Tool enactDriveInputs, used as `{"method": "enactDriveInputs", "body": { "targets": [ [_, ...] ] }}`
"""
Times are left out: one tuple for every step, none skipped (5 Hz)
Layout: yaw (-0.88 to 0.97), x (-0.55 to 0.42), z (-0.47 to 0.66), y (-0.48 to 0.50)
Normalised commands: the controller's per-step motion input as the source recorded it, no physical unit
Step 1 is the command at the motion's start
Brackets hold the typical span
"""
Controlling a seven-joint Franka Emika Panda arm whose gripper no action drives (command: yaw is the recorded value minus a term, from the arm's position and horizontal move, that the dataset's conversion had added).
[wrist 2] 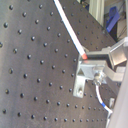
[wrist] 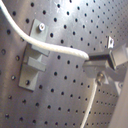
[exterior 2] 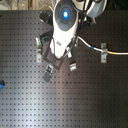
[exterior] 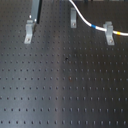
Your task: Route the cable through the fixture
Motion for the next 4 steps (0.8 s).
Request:
{"method": "enactDriveInputs", "body": {
  "targets": [
    [-0.45, -0.141, 0.32, -0.076],
    [-0.51, -0.147, 0.34, -0.028],
    [-0.43, -0.158, 0.34, 0.032],
    [-0.27, -0.184, 0.41, 0.114]
  ]
}}
